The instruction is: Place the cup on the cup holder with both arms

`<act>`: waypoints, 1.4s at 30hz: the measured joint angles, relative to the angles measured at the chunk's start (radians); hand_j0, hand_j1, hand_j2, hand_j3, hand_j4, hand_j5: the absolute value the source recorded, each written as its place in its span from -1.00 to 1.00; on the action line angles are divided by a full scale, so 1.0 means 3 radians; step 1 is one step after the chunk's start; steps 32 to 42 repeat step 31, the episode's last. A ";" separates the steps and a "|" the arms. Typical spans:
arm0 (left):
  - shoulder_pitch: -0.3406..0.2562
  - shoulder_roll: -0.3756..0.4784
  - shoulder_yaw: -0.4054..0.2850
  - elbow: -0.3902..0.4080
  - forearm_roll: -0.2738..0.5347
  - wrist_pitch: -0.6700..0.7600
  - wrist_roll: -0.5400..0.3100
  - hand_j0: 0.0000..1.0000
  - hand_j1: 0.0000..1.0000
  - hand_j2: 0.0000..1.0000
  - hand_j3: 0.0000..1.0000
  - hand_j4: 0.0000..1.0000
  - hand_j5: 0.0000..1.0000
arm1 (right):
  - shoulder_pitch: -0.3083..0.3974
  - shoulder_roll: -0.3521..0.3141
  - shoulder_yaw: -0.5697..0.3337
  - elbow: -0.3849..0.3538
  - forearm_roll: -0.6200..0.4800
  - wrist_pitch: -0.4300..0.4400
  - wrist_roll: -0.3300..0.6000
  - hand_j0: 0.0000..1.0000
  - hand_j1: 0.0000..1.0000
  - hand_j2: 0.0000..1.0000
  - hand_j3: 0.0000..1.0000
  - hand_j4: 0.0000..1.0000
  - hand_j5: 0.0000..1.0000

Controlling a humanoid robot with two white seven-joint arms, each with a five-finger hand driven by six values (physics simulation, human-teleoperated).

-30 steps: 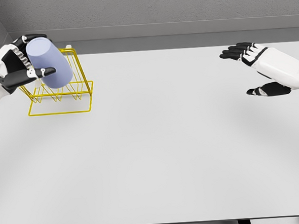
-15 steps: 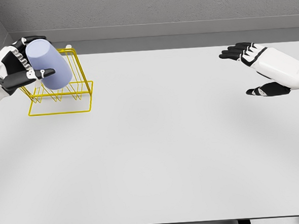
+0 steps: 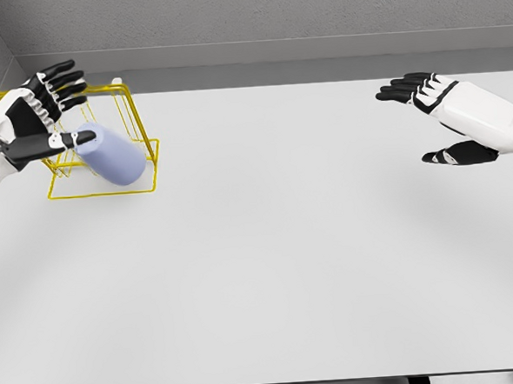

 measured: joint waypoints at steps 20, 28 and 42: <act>0.0066 0.0070 0.0000 -0.0234 -0.0008 -0.0289 0.0001 1.00 1.00 1.00 1.00 1.00 1.00 | 0.0005 -0.0003 -0.0003 0.0006 0.0001 0.0000 0.0000 1.00 1.00 1.00 1.00 1.00 1.00; 0.0399 0.0202 -0.0001 -0.0265 -0.0017 -0.0928 -0.0002 1.00 1.00 1.00 1.00 1.00 1.00 | 0.0031 -0.0005 -0.0051 0.0010 0.0005 0.0000 0.0003 1.00 1.00 1.00 1.00 1.00 1.00; 0.0527 0.0268 0.0000 -0.0306 -0.0023 -0.1221 -0.0003 1.00 1.00 1.00 1.00 1.00 1.00 | 0.0031 -0.0005 -0.0059 0.0010 0.0005 0.0000 0.0003 1.00 1.00 1.00 1.00 1.00 1.00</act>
